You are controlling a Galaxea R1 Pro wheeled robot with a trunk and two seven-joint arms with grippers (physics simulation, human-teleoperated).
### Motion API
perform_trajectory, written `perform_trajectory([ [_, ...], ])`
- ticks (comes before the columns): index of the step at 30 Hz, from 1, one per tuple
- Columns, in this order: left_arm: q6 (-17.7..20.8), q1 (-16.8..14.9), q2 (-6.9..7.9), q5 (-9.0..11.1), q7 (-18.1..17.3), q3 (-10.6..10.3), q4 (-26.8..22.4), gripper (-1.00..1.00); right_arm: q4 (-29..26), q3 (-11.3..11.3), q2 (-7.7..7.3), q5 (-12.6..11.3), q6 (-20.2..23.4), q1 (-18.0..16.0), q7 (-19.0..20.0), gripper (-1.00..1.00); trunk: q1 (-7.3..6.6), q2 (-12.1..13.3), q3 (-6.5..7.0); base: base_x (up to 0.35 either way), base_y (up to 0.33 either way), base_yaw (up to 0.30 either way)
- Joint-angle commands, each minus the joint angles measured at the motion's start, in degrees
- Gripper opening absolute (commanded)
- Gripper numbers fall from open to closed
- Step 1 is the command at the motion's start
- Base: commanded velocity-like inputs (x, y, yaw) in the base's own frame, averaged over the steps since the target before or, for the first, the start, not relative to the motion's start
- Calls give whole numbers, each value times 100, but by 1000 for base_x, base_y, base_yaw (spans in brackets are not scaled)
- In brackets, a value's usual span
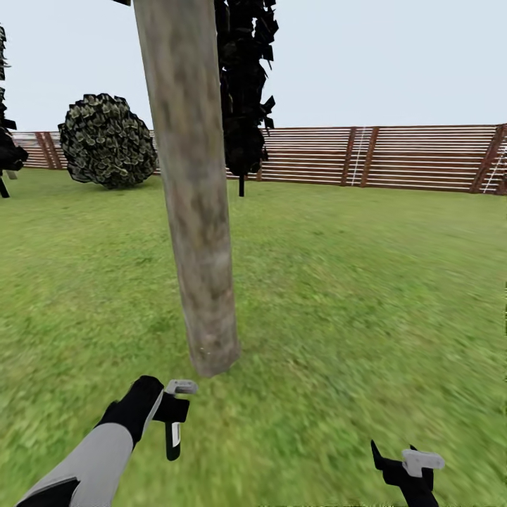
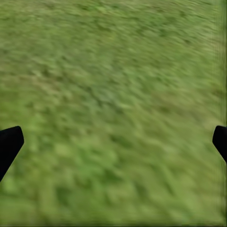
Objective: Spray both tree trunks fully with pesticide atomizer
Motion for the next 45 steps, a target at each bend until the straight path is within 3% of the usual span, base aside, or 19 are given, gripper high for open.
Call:
perform_trajectory([
  [1,-3,-9,-8,1,1,3,0,-100,0,0,0,0,0,0,0,100,0,0,0,-10,14,-88],
  [7,2,-54,-288,5,14,-2,-7,-100,0,0,0,0,0,0,0,100,0,0,0,-2,4,-22],
  [9,14,-114,-308,5,17,-2,-8,-100,0,0,0,0,0,0,0,100,0,0,0,0,0,-2],
  [20,71,-342,-44,-17,-7,6,-244,-100,0,0,0,0,0,0,0,100,0,0,0,0,0,0],
  [23,71,-342,-99,0,-2,12,-242,-100,0,0,0,0,0,0,0,100,0,0,0,0,0,0],
  [25,69,-341,-282,-1,6,9,-239,-100,0,0,0,0,0,0,0,100,0,0,0,0,0,0],
  [28,70,-349,-427,10,9,7,-238,-100,0,0,0,0,0,0,0,100,0,0,0,0,0,0],
  [31,71,-353,-464,-2,9,1,-244,-100,0,0,0,0,0,0,0,100,0,0,0,0,0,0],
  [36,76,-399,-332,-22,8,3,-255,-100,0,0,0,0,0,0,0,100,0,0,0,0,0,0],
  [41,95,-460,85,16,-16,37,-262,-100,0,0,0,0,0,0,0,100,0,0,0,0,0,0],
  [45,160,-491,97,26,-32,19,-256,-100,0,0,0,0,0,0,0,100,0,0,0,0,0,0],
])
